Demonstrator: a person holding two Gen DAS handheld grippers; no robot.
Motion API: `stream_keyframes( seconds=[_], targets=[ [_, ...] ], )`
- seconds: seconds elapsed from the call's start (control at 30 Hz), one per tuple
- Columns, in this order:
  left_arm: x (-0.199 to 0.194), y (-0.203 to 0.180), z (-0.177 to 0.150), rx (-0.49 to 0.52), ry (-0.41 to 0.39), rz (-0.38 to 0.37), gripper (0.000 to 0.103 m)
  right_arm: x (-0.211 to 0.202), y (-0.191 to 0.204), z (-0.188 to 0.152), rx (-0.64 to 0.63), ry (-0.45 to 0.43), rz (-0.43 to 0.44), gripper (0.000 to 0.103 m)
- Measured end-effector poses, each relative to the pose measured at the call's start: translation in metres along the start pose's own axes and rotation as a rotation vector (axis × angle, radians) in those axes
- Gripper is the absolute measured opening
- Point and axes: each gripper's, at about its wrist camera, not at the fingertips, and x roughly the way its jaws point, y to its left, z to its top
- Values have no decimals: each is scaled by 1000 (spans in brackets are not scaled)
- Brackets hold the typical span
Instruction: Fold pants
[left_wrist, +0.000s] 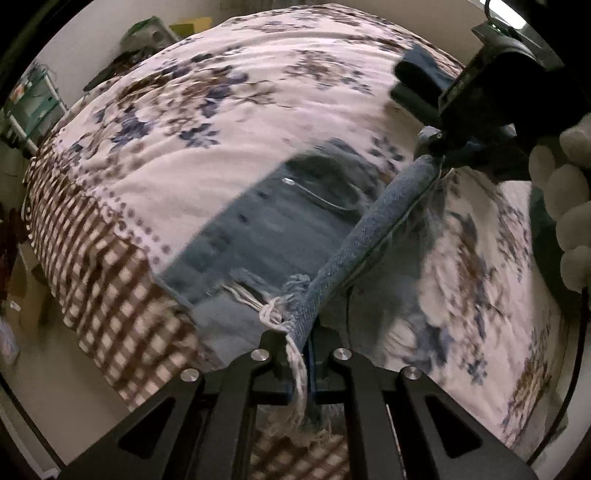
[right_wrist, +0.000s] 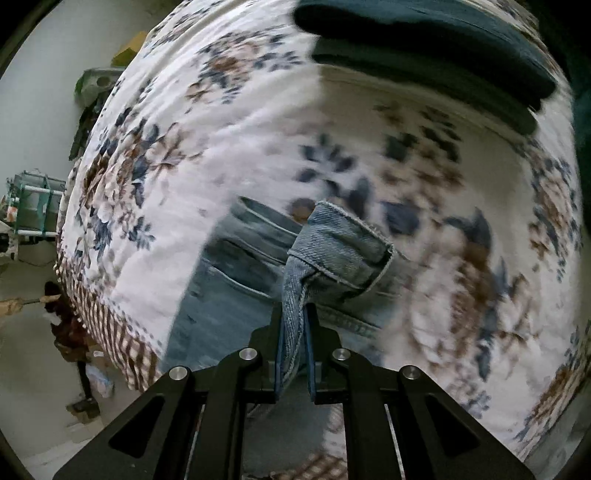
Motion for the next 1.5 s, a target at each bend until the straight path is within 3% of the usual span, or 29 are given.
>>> stream_keyframes(
  seconds=[0.3, 0.57, 0.63, 0.7, 0.77, 0.83, 0.9, 0.93, 1.1, 1.33, 1.43, 1.5],
  targets=[
    [51, 74, 31, -124, 38, -1, 4, 71, 89, 40, -91, 60, -87, 10],
    [90, 107, 50, -214, 88, -23, 8, 125, 122, 64, -141, 112, -202, 10],
    [93, 114, 54, -242, 113, -22, 9, 129, 123, 68, -129, 130, -182, 15],
    [94, 120, 57, -272, 120, -47, 23, 126, 124, 71, -117, 125, -131, 35],
    [92, 124, 60, -270, 106, -33, 61, 117, 123, 72, -108, 104, -79, 48],
    [90, 127, 63, -276, 91, -21, 72, 107, 118, 71, -108, 78, -75, 58],
    [86, 132, 65, -302, 76, 0, 72, 98, 108, 69, -92, 63, -60, 80],
    [85, 132, 66, -311, 71, -1, 73, 93, 101, 68, -77, 57, -49, 83],
    [72, 129, 66, -364, 50, 32, 74, 69, 61, 59, -22, 51, -15, 91],
    [56, 89, 41, -408, 54, 33, 75, 41, -10, 24, 14, 71, 42, 91],
    [58, 77, 18, -538, 105, -84, 75, 34, -44, 3, 20, 88, 68, 91],
    [64, 73, -12, -703, 147, -190, 75, 33, -68, -12, 23, 103, 96, 91]
  ],
)
